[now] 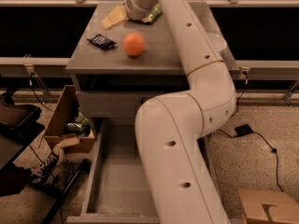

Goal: Pick rxbar blueberry from middle drawer and place on counter

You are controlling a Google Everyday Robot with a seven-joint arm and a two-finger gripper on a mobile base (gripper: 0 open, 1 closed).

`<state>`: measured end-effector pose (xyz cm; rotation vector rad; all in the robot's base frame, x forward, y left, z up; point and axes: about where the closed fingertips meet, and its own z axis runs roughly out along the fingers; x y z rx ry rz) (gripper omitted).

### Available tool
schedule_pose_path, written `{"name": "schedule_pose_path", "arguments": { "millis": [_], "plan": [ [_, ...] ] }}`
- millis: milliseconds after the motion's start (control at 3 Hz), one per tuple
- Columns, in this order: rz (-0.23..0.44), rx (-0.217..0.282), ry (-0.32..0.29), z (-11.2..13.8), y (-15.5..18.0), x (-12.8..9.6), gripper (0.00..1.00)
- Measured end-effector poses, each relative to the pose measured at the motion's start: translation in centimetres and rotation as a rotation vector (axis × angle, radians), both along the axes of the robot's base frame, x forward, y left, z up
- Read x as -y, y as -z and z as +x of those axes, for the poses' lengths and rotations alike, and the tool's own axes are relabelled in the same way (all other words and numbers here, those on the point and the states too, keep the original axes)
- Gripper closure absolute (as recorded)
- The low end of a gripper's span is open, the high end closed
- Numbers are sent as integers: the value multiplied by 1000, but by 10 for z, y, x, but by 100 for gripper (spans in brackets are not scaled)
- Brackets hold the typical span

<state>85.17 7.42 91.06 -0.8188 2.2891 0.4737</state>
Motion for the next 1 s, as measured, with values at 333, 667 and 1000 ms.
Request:
{"name": "schedule_pose_path", "arguments": {
  "millis": [333, 667, 1000],
  "plan": [
    [53, -11, 47, -25, -35, 76, 0],
    [210, 55, 238, -65, -110, 189, 0],
    [362, 158, 398, -116, -196, 236, 0]
  ]
}}
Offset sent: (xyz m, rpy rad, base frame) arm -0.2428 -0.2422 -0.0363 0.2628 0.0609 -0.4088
